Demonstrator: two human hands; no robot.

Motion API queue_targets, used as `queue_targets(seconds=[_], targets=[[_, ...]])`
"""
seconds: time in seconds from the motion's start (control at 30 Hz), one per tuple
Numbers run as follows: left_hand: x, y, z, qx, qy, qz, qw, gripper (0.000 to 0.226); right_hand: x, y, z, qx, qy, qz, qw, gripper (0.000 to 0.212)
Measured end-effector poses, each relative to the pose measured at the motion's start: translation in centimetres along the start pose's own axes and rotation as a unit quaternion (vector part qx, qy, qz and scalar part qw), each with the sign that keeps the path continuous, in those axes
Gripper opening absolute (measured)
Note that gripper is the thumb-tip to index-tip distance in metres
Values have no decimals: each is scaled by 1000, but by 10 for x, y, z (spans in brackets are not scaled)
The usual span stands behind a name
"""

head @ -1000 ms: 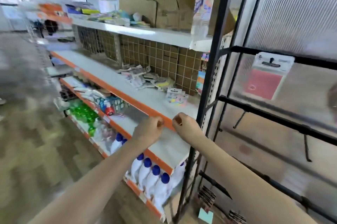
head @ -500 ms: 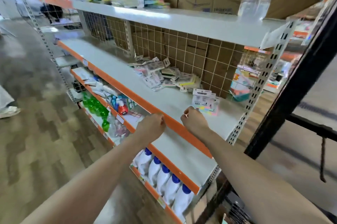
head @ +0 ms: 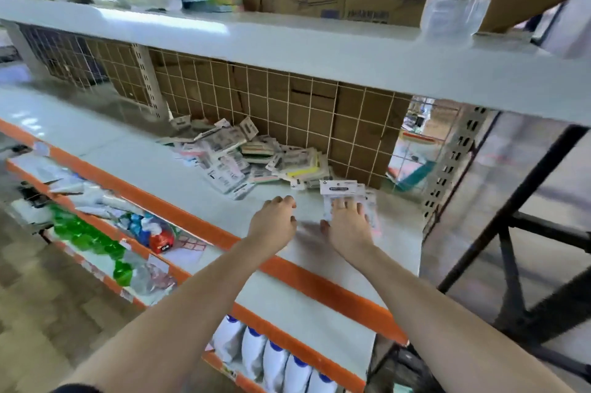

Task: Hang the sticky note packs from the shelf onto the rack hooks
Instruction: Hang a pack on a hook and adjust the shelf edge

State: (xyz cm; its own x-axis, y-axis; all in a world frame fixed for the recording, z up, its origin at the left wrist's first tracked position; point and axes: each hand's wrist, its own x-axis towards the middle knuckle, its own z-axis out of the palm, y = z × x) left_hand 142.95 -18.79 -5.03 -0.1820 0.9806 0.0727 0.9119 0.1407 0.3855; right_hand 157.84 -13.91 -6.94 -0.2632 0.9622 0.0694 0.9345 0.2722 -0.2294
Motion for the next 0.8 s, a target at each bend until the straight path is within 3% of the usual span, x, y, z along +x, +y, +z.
queue_targets(seconds=[0.3, 0.57, 0.73, 0.8], targets=[[111, -29, 4, 83, -20, 125, 988, 47, 39, -23, 20, -109, -14, 105, 988, 68], [149, -39, 21, 144, 22, 171, 974, 60, 49, -37, 27, -172, -10, 164, 971, 57], [143, -49, 14, 180, 110, 158, 965, 46, 58, -54, 23, -232, 36, 214, 948, 35], [144, -56, 15, 165, 97, 166, 968, 46, 61, -60, 19, -274, 58, 221, 934, 28]])
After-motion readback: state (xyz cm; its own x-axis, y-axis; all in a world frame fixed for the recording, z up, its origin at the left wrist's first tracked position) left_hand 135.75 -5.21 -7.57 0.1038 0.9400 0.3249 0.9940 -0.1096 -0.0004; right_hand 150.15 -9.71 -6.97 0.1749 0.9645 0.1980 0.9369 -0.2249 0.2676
